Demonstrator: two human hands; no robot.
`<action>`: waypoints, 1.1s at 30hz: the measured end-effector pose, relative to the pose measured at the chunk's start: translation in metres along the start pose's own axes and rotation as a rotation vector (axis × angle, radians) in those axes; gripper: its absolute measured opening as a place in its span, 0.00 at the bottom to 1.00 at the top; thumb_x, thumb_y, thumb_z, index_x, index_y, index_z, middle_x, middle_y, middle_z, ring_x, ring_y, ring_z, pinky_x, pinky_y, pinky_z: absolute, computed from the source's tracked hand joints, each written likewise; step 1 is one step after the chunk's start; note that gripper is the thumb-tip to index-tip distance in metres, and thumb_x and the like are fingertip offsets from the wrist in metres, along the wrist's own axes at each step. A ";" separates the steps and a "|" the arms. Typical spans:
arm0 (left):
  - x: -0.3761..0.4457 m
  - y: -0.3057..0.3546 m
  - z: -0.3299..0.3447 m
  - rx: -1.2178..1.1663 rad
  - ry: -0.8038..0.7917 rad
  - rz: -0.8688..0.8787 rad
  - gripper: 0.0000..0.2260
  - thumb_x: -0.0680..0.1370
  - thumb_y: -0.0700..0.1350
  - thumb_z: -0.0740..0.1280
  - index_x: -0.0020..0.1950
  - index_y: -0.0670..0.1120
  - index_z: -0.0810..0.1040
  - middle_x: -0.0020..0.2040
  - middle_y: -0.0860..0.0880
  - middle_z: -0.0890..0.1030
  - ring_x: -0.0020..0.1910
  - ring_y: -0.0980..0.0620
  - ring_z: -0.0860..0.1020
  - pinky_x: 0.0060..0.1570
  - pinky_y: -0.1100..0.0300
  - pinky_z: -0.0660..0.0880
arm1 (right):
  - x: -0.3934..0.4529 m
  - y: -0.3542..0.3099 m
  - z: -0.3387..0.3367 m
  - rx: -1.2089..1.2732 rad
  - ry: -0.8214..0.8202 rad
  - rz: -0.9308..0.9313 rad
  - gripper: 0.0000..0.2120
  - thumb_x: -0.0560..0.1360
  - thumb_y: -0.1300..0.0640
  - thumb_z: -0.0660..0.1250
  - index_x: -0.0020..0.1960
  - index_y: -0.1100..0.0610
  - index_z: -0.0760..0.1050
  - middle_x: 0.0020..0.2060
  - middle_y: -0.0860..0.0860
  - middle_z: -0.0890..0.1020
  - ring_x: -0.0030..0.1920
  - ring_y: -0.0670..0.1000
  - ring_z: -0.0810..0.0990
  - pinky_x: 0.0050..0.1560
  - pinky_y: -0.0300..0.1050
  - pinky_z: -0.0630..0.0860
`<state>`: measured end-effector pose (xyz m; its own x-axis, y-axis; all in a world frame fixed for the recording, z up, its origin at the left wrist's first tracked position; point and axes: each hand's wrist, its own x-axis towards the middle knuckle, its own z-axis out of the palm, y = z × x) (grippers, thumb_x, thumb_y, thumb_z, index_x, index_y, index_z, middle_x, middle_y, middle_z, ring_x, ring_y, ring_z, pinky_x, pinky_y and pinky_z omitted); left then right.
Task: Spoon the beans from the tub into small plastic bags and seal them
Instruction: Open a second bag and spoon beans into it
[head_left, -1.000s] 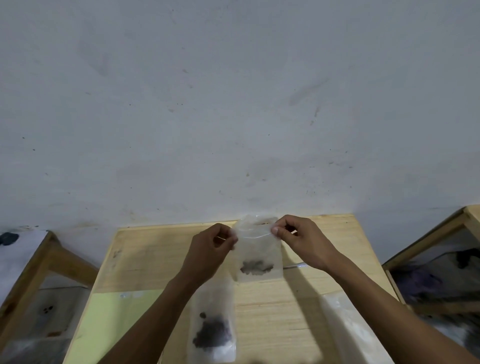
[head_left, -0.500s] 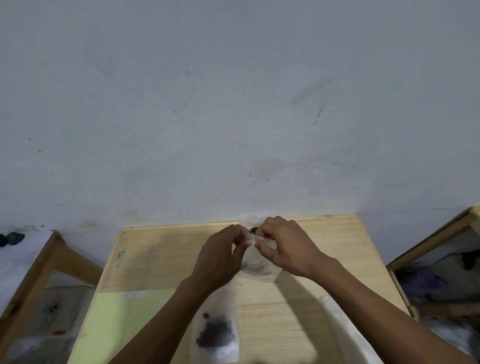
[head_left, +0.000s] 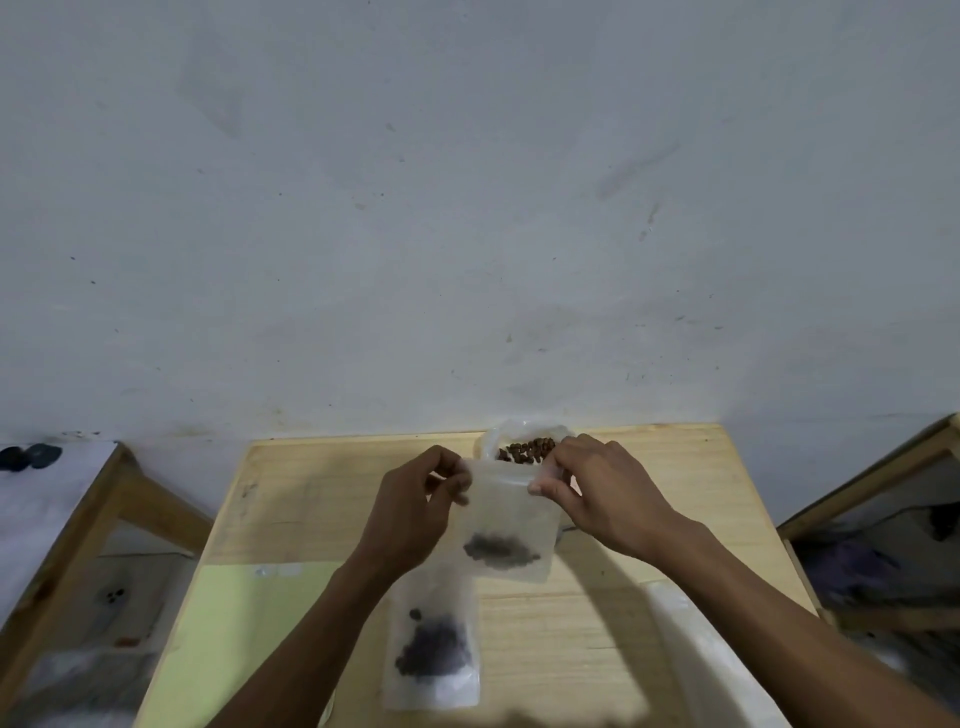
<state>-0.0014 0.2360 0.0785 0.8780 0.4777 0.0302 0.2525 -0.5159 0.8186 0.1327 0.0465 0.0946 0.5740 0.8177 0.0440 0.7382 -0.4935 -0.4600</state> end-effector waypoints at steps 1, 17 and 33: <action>-0.001 0.000 0.000 -0.017 0.001 -0.017 0.05 0.79 0.39 0.67 0.44 0.45 0.78 0.38 0.50 0.83 0.35 0.61 0.81 0.35 0.73 0.72 | 0.000 -0.001 0.003 0.049 0.010 0.040 0.13 0.78 0.43 0.65 0.44 0.52 0.76 0.42 0.43 0.79 0.45 0.46 0.73 0.47 0.45 0.69; -0.062 -0.078 0.010 -0.267 0.040 -0.634 0.13 0.79 0.44 0.67 0.63 0.43 0.76 0.48 0.45 0.83 0.42 0.48 0.83 0.44 0.52 0.82 | -0.038 -0.035 0.128 1.063 -0.055 0.638 0.14 0.76 0.66 0.69 0.58 0.55 0.76 0.38 0.58 0.77 0.36 0.54 0.77 0.31 0.40 0.74; -0.110 -0.097 0.038 -0.008 -0.034 -0.596 0.22 0.79 0.46 0.60 0.73 0.51 0.66 0.66 0.50 0.77 0.63 0.50 0.76 0.63 0.55 0.73 | -0.055 -0.062 0.205 0.450 -0.283 0.539 0.19 0.72 0.52 0.70 0.60 0.55 0.70 0.55 0.53 0.68 0.54 0.52 0.68 0.50 0.39 0.67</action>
<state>-0.1074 0.2062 -0.0262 0.5984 0.6601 -0.4541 0.7028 -0.1603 0.6931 -0.0172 0.0934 -0.0605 0.6566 0.5726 -0.4908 0.1305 -0.7272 -0.6739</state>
